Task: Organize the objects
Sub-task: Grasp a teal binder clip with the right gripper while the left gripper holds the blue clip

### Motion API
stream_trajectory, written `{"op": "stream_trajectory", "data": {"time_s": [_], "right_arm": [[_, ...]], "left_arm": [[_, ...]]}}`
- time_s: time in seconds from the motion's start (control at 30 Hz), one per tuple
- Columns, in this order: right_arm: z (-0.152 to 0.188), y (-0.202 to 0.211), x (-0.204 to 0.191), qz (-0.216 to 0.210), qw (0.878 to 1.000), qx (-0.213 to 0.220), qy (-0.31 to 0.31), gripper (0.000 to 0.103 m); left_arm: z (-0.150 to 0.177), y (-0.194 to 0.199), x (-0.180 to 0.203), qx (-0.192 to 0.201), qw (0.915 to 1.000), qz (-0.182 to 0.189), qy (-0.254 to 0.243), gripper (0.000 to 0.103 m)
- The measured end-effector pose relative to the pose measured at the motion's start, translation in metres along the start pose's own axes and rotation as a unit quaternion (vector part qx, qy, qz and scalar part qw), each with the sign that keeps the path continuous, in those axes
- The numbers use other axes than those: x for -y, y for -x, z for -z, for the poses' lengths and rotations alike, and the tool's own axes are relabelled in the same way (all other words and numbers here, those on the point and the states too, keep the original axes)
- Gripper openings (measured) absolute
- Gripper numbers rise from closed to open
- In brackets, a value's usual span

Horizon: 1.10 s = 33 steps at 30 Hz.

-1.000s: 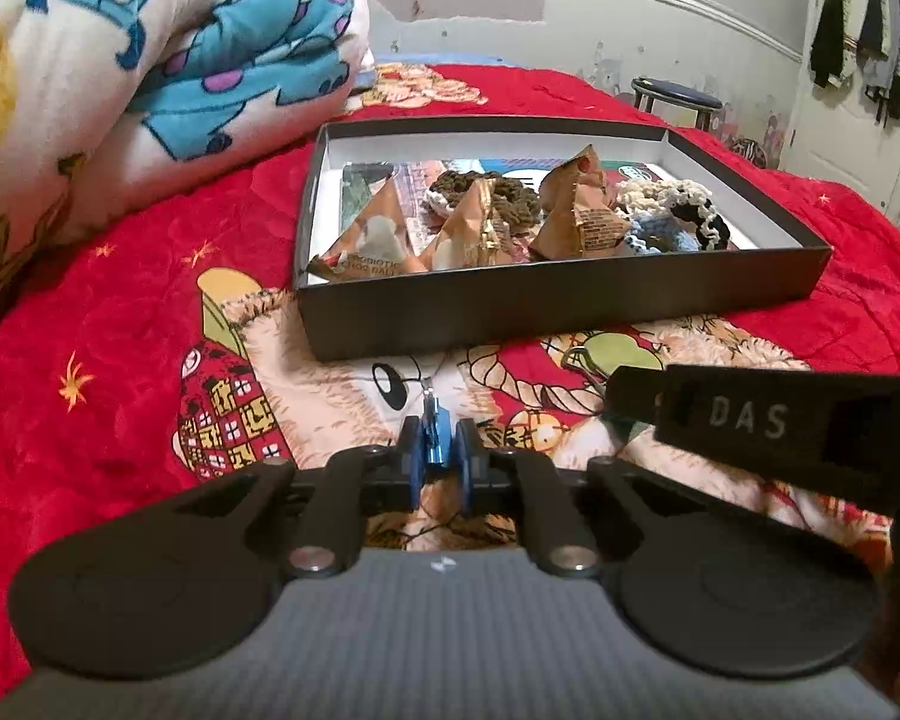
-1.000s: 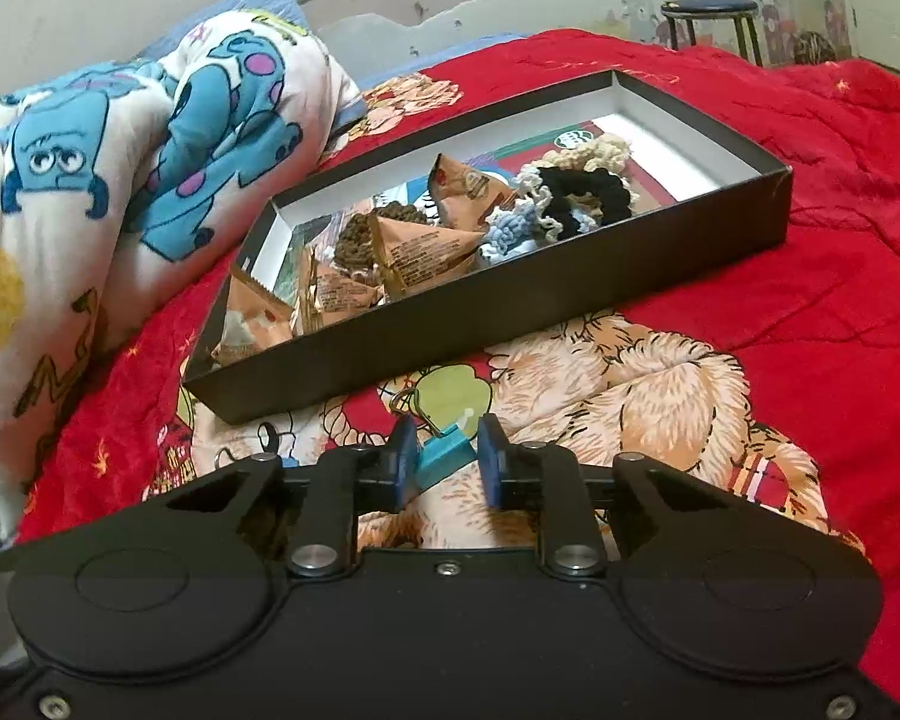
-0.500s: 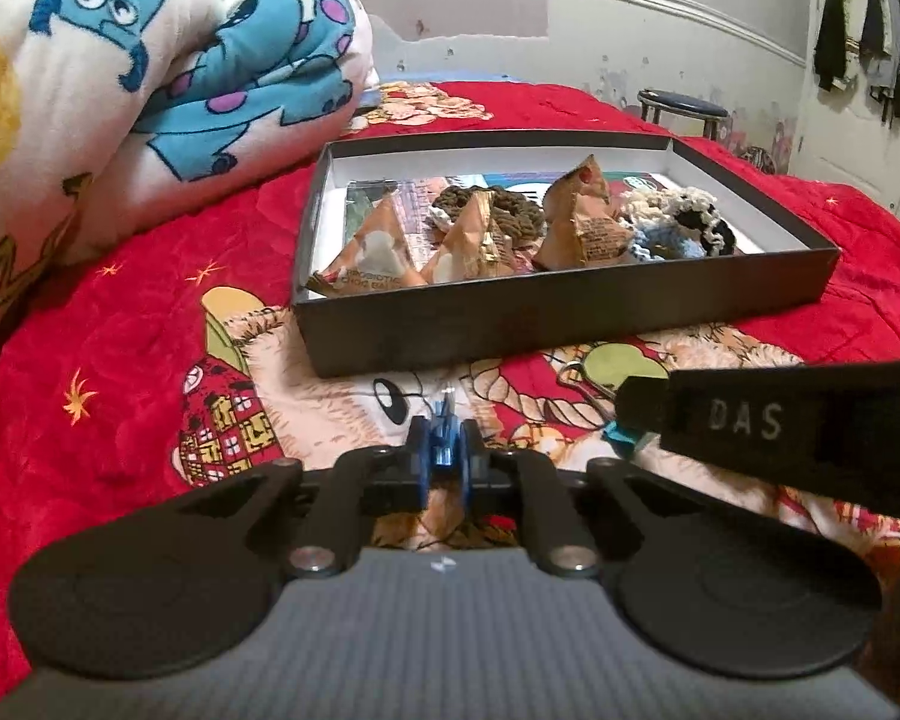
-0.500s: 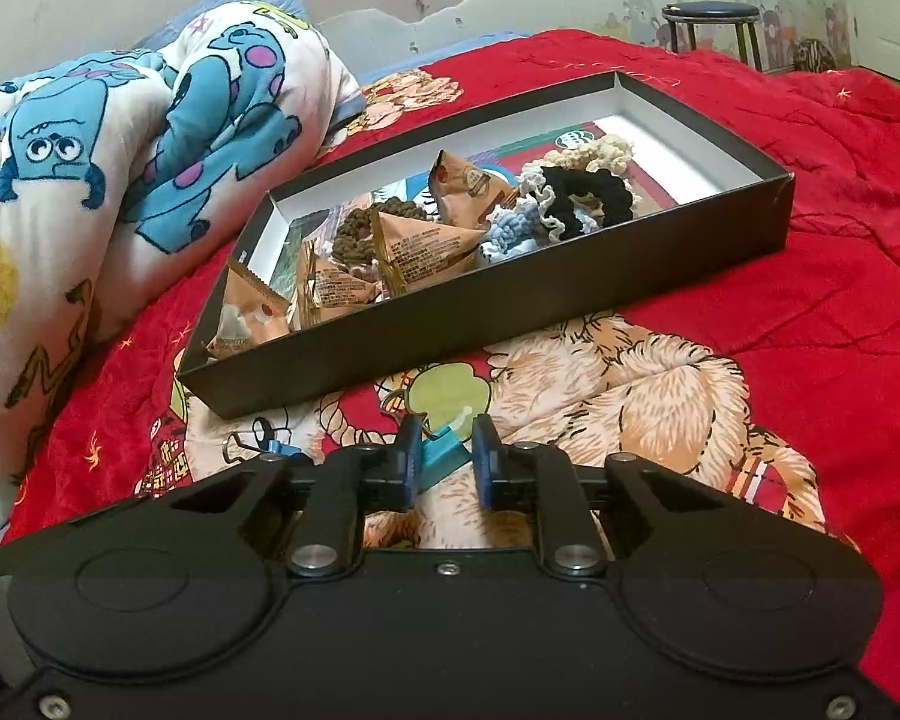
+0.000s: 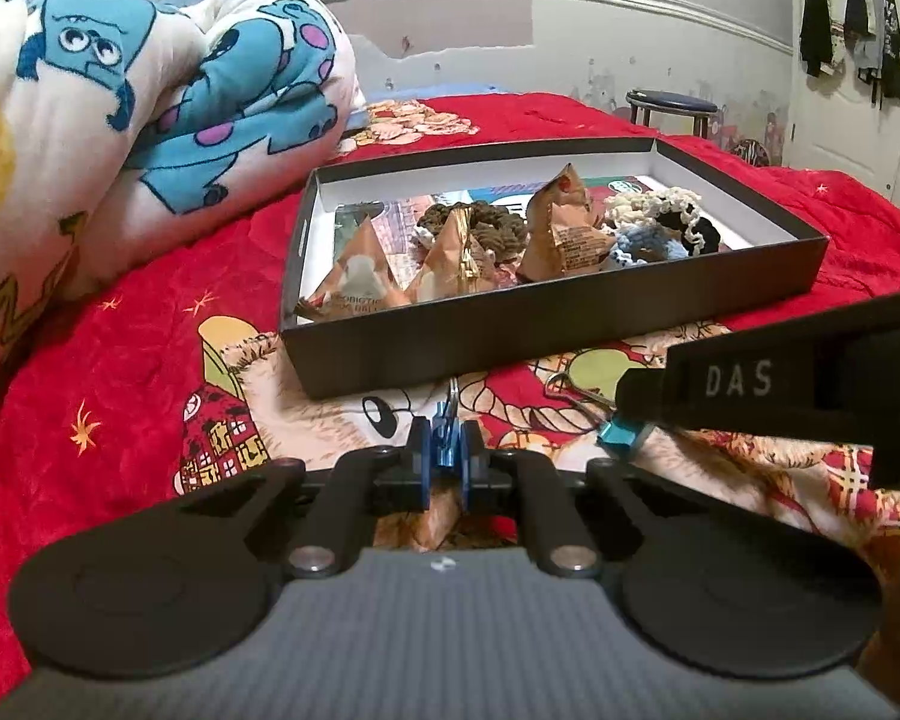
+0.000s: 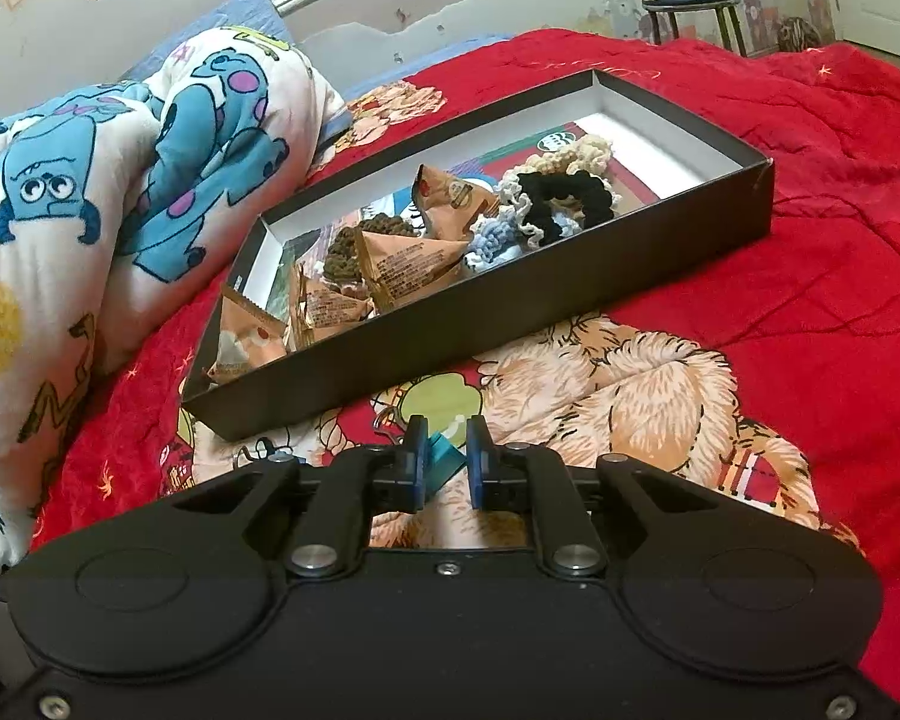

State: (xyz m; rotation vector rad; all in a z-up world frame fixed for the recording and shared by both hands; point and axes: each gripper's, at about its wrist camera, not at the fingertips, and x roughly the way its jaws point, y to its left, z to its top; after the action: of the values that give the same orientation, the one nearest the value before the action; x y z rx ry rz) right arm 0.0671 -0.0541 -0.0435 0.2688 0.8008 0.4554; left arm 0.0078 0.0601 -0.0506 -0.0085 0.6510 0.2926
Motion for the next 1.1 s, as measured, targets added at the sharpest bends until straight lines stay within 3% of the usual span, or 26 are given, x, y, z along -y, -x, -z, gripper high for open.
{"op": "stream_trajectory", "data": {"time_s": [0.2,0.3,0.57,0.77,0.9,1.1], "right_arm": [[-0.002,0.003,0.005,-0.006,1.0,0.007,-0.019,0.012],[-0.002,0.005,0.006,-0.008,1.0,0.012,-0.022,0.006],[0.0,0.006,0.009,-0.006,0.999,0.009,-0.03,0.006],[0.004,0.016,0.002,-0.011,1.0,0.016,-0.008,0.018],[0.008,0.024,-0.008,0.003,0.999,0.019,0.026,0.036],[0.013,0.018,-0.013,0.005,0.999,0.006,0.048,0.041]], "left_arm": [[-0.001,0.001,0.0,0.005,1.0,0.004,0.001,0.011],[-0.001,0.002,0.001,0.007,1.0,0.006,-0.001,0.011],[0.0,0.004,0.0,-0.001,1.0,0.009,0.001,0.011],[0.002,0.019,-0.007,-0.008,1.0,0.003,0.0,0.011],[0.003,0.029,-0.017,-0.018,0.9997,-0.002,0.019,0.011],[0.006,0.026,-0.03,-0.043,0.9977,-0.016,0.05,0.012]]}}
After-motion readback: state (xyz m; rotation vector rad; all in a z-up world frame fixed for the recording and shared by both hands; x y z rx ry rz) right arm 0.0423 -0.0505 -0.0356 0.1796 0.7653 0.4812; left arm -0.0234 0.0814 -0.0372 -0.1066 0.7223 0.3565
